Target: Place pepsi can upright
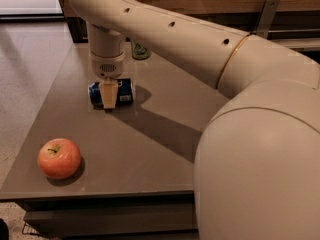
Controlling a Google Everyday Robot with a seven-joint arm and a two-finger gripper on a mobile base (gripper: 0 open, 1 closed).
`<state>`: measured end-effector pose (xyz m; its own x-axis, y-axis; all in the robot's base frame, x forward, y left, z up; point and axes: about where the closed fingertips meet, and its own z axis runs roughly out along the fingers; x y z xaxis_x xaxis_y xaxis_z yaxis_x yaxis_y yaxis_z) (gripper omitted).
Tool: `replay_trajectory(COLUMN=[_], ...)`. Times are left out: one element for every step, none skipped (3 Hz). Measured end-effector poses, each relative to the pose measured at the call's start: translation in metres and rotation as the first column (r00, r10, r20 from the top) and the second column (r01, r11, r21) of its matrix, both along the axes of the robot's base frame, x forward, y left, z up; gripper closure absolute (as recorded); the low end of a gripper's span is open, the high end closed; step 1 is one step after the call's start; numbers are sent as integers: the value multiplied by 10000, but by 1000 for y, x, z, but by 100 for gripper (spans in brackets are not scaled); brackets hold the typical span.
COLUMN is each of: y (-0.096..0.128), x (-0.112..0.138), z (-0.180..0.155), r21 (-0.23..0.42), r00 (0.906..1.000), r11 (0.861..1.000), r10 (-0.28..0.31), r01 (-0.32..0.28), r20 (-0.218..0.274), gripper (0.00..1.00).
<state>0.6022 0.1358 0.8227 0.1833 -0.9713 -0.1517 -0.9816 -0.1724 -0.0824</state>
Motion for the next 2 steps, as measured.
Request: replay_trajectory(y=[-4,-8], x=[7,12], z=[15,39], r21=[678,1763], r00=[9998,9993], r11=[9977,9843], r10=[-98,-188], r01=[86,129], r20=[177,318], gripper=[100,100])
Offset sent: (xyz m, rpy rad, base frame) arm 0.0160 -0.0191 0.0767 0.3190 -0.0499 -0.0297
